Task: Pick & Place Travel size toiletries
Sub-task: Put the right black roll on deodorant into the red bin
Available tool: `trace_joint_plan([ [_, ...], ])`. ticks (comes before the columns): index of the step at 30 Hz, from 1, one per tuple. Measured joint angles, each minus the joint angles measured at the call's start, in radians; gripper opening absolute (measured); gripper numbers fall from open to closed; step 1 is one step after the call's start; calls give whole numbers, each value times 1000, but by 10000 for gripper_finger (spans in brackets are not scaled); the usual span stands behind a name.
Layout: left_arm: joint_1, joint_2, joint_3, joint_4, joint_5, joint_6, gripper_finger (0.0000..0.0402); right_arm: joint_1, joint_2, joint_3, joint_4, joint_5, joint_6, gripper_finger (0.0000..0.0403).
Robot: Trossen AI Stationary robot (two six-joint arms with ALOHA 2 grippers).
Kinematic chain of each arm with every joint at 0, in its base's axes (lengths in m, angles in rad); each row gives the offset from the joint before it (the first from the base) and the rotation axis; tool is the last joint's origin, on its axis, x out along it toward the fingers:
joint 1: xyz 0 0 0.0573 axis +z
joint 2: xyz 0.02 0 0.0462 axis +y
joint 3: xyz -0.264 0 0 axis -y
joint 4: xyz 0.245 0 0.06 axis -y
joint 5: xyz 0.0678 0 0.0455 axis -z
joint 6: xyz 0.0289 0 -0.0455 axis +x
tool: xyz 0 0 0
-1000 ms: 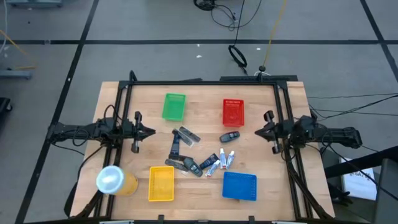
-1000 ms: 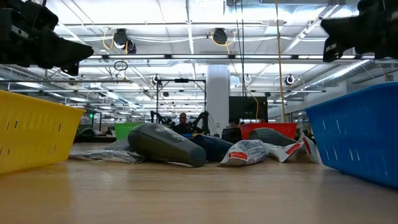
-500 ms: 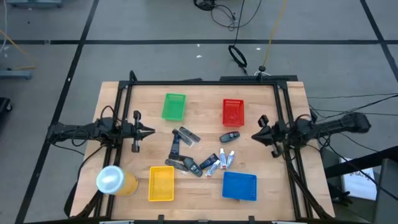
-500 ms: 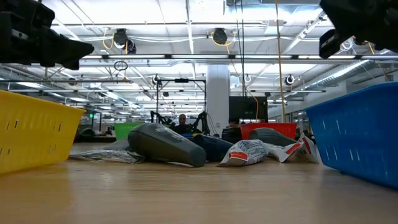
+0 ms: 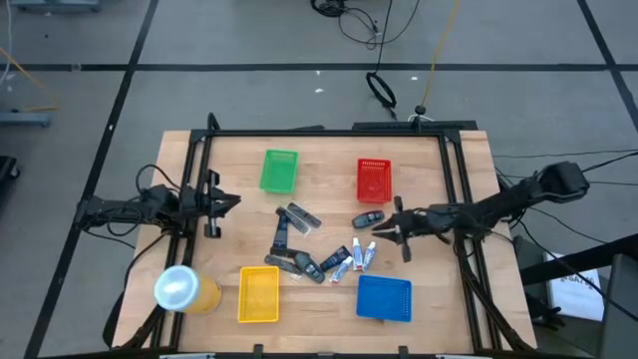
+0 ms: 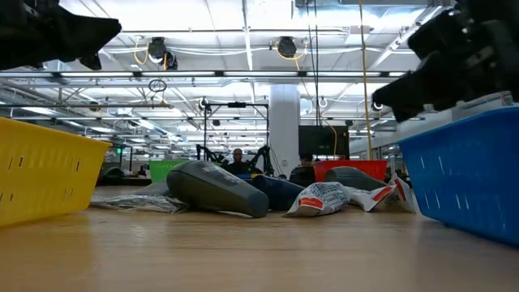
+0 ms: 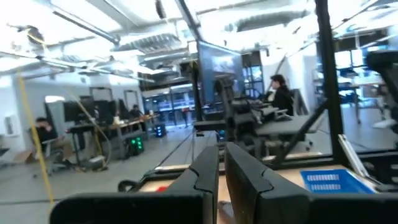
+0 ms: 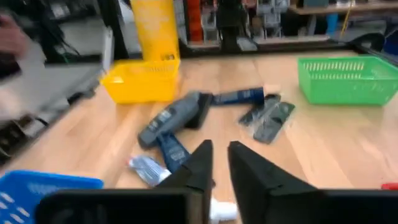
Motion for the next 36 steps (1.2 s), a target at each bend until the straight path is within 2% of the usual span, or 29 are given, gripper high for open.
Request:
trace_joint_plan([
  [9, 0, 0, 0, -27, -32, -70, 31, -82, 114, 297, -607, 3, -91, 195],
  [13, 1, 0, 0, -28, -32, -70, 31, -104, 189, 357, -661, 2, -169, 244],
  [17, 1, 0, 0, -28, -32, -71, 31, -121, 263, 375, -662, 5, -243, 272],
  [21, 1, 0, 0, -29, -32, -73, 31, -146, 319, 377, -645, 12, -277, 278],
  [25, 1, 0, 0, -29, -32, -73, 31, -169, 365, 376, -651, 6, -281, 268],
  [36, 1, 0, 0, -35, -32, -73, 31, -159, 392, 377, -664, 3, -338, 181],
])
